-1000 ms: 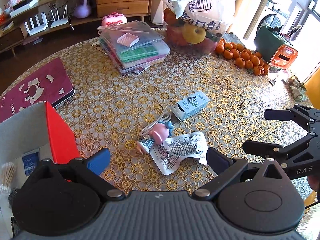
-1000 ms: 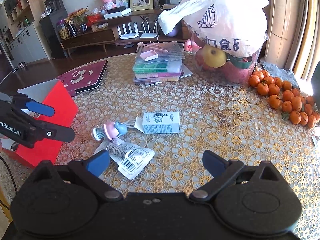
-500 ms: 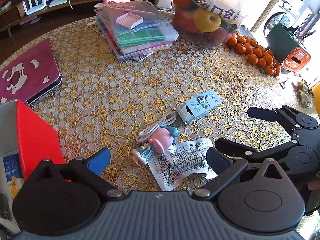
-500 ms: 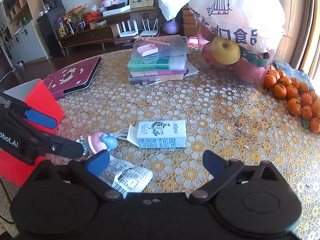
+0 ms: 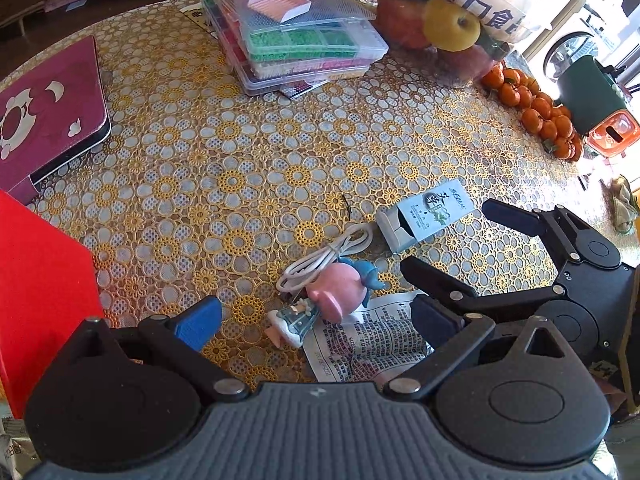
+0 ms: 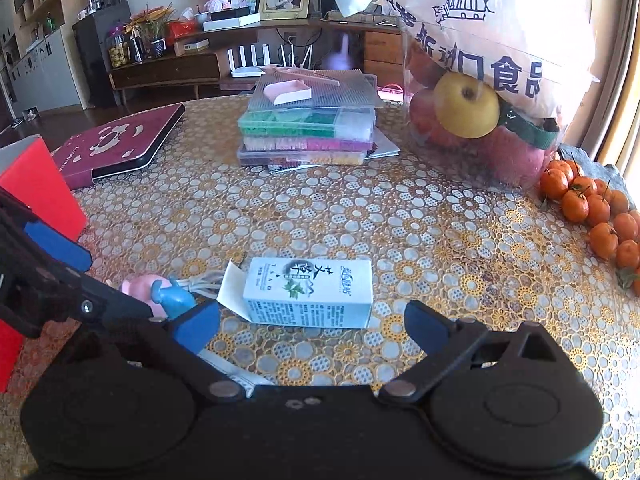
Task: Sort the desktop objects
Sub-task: 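Grasp the pink doll figurine with the left gripper while the right gripper grasps the white milk carton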
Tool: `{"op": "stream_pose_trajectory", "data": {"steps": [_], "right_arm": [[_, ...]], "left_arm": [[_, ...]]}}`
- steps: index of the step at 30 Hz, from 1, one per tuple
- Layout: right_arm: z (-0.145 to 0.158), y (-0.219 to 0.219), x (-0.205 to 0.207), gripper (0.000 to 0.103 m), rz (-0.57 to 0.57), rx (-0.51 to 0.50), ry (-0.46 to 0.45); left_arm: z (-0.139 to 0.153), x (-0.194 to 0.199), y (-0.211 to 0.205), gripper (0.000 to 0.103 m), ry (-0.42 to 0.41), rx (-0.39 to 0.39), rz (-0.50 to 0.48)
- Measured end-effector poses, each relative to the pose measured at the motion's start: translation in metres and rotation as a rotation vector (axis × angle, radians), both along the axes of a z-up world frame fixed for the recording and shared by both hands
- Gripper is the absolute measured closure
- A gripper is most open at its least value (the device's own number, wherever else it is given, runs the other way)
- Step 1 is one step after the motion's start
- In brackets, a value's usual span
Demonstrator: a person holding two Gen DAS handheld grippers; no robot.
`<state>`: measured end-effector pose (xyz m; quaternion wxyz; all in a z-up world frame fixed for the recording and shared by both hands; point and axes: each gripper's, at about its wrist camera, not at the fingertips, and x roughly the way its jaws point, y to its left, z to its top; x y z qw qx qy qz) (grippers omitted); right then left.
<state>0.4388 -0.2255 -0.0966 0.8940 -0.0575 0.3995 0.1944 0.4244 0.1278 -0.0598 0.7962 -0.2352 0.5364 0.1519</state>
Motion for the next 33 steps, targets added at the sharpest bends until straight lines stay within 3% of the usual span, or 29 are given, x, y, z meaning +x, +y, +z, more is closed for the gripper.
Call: {"op": "stream_pose_trajectory", "data": {"steps": [11,19,23,33], "right_arm": [[-0.011,-0.003,0.005,0.034,-0.013,0.025,0.005],[-0.01,-0.014,0.003,0.034,-0.022,0.033,0.007],[-0.01,-0.017,0.001,0.034,-0.017,0.031,0.007],[-0.007,-0.027,-0.006,0.035,-0.03,0.018,0.012]], "left_arm": [[-0.012,0.003,0.001,0.01,-0.001,-0.035,0.0],[-0.018,0.006,-0.003,0.026,0.004,-0.018,-0.025],[-0.017,0.007,-0.004,0.045,-0.003,0.004,-0.033],[-0.013,0.008,-0.014,0.046,-0.014,0.066,-0.069]]}}
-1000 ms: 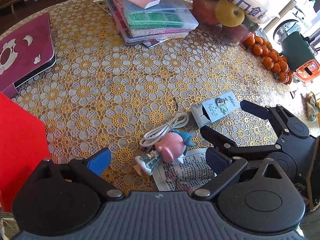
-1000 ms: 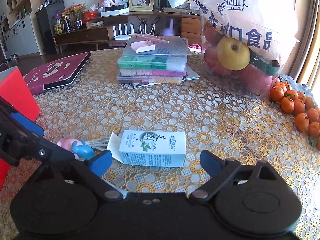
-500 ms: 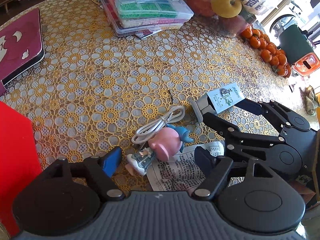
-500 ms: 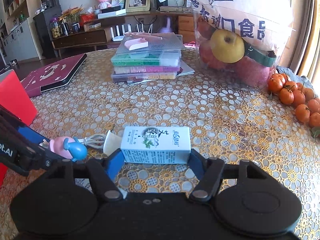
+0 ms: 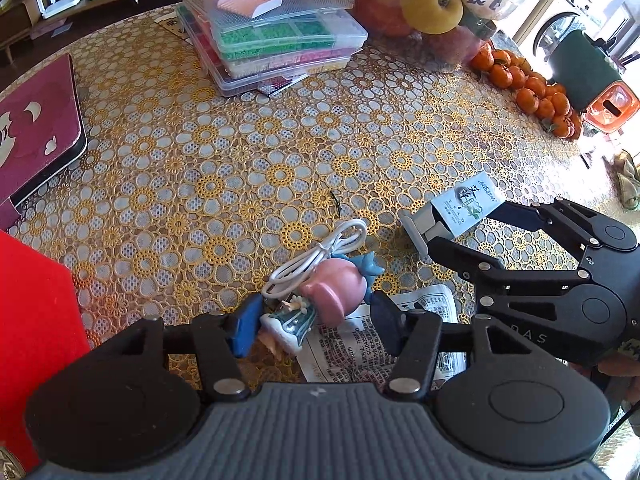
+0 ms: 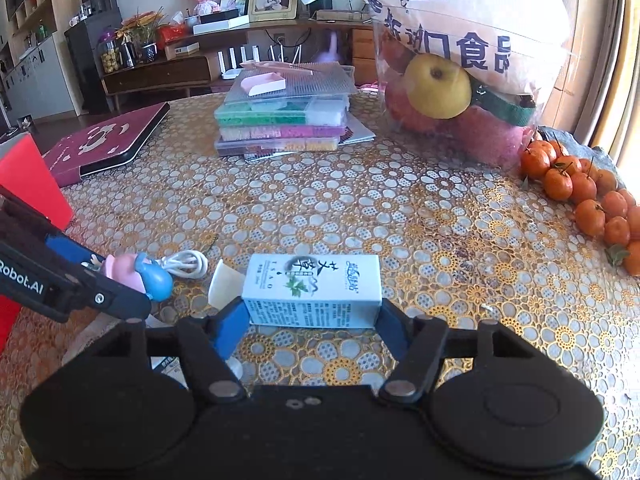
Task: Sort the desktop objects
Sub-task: 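Lift the figurine and milk carton and carry them over the red box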
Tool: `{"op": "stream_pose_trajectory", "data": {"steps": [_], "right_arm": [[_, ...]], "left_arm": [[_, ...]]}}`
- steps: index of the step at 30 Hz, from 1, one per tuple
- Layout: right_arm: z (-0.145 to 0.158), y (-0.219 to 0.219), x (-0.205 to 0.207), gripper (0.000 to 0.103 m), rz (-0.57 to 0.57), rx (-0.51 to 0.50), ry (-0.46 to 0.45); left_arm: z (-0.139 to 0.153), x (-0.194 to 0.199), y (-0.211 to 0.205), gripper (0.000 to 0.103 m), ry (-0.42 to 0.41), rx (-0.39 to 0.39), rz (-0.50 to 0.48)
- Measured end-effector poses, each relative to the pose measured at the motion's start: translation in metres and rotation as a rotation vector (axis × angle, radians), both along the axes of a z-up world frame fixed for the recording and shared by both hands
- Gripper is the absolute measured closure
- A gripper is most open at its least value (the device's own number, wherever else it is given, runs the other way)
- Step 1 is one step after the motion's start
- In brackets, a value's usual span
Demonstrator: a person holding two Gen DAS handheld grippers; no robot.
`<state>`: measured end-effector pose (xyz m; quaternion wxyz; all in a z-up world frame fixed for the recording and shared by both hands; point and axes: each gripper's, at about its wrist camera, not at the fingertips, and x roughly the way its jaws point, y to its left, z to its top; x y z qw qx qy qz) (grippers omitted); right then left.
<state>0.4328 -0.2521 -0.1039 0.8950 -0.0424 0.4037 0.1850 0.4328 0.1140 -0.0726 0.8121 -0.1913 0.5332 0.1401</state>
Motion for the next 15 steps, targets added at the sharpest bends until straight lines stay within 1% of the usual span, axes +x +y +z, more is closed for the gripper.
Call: {"op": "stream_pose_trajectory", "data": {"steps": [8,15], "right_arm": [[0.008,-0.011,-0.01,0.035,-0.009,0.001,0.006],[0.022,-0.014,-0.023,0.035,-0.005,0.005,0.002]], "left_arm": [[0.011,-0.007,0.001,0.046,-0.019,-0.016,0.016],[0.026,-0.018,0.0,0.046,-0.036,-0.032,0.028]]}}
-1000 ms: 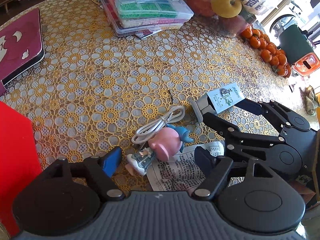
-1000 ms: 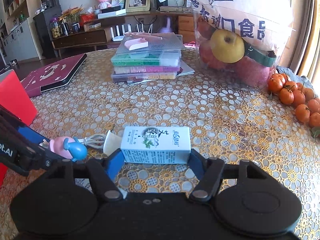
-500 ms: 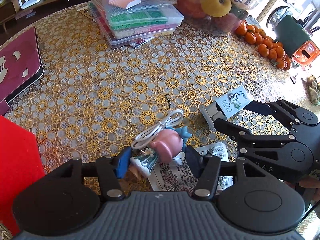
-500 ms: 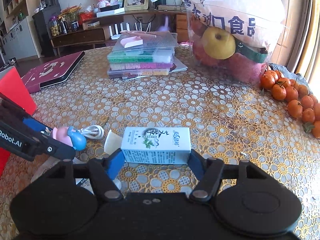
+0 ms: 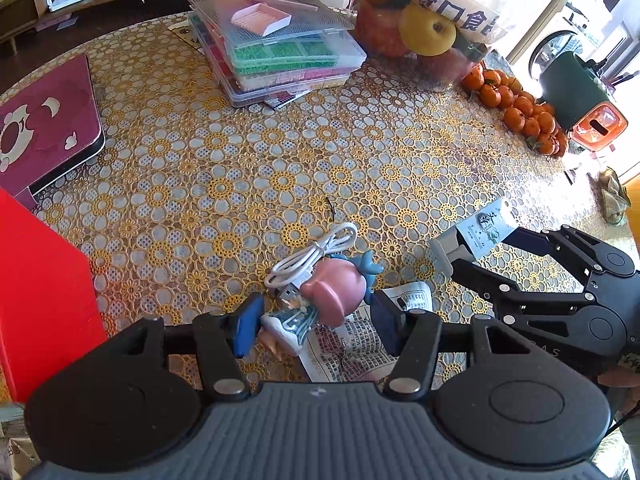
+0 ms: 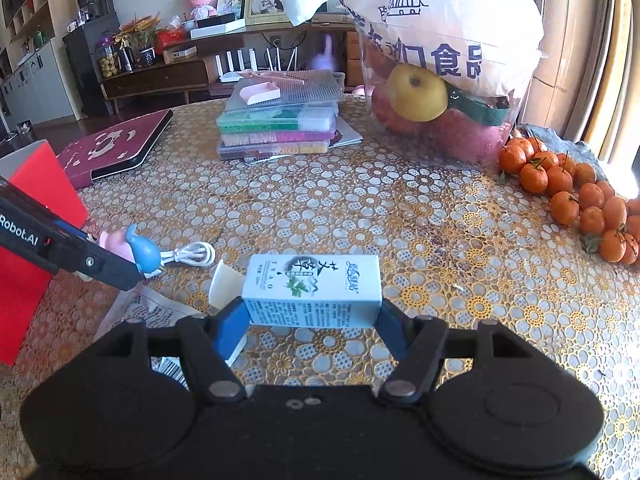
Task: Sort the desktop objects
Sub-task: 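Lift the figurine and milk carton and carry them over the red box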
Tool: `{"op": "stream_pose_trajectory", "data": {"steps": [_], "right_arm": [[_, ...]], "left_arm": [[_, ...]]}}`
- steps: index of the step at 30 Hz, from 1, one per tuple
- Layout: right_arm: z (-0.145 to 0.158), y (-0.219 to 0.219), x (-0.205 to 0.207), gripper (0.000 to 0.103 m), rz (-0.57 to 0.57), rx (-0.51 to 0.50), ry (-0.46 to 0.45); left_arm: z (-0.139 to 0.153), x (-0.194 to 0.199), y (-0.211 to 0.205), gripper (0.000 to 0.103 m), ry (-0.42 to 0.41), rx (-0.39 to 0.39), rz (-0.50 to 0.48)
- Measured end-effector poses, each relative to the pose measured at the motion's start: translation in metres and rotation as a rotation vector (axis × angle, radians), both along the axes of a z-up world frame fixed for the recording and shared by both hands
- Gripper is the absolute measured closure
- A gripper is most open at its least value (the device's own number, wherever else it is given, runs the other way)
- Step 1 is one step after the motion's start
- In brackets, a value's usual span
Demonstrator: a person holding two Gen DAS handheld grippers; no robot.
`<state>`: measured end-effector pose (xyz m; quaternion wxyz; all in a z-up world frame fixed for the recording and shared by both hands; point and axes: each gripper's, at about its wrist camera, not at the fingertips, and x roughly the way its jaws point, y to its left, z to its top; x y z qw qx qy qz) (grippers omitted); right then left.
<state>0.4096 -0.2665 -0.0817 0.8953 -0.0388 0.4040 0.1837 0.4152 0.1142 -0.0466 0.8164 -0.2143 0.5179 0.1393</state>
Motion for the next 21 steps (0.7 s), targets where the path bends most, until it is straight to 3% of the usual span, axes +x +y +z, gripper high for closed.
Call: {"op": "stream_pose_trajectory", "data": {"steps": [21], "right_arm": [[0.071,0.007,-0.072,0.035,0.022,0.003,-0.038]], "left_arm": [[0.06,-0.053,-0.041,0.046,-0.046,0.016,-0.032]]}}
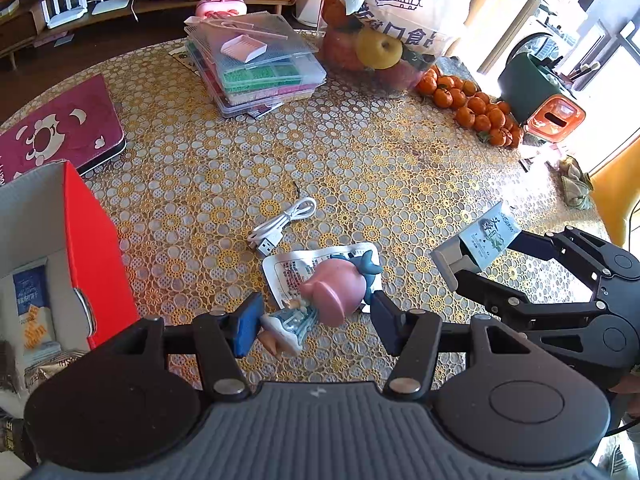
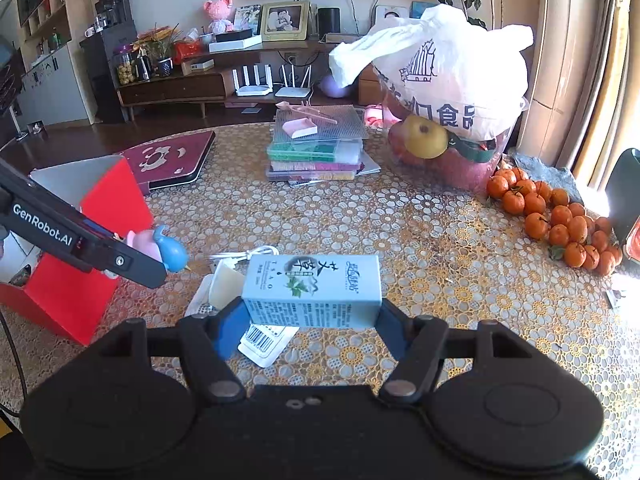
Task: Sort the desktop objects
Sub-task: 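Lift the figurine and milk carton and carry them over the red box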
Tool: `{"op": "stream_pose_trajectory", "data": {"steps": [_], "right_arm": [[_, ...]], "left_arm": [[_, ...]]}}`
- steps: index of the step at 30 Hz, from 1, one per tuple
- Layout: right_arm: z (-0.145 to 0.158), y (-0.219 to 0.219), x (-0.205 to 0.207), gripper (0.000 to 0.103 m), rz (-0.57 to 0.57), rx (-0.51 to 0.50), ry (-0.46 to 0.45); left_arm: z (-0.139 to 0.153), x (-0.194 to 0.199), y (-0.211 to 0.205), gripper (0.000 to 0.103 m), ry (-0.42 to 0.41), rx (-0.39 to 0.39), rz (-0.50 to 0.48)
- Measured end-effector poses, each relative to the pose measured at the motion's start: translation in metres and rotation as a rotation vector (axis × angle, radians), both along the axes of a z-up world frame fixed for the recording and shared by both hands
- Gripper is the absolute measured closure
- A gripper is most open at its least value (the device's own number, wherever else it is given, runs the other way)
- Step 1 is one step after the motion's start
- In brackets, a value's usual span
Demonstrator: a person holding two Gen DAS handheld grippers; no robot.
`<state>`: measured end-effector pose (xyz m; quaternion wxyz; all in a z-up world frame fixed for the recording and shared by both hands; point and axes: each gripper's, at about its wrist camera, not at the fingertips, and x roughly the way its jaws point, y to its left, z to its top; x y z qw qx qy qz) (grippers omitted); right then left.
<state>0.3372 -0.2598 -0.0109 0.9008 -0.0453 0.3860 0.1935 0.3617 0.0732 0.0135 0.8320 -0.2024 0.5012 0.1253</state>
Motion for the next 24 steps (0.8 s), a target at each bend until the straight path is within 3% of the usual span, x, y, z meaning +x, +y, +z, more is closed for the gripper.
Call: {"op": "stream_pose_trajectory", "data": {"steps": [24], "right_arm": [[0.077,0.051,-0.086,0.035,0.112,0.033,-0.068]], "left_arm": [[0.061,-0.108,-0.017,0.046,-0.084,0.021,0.026]]}}
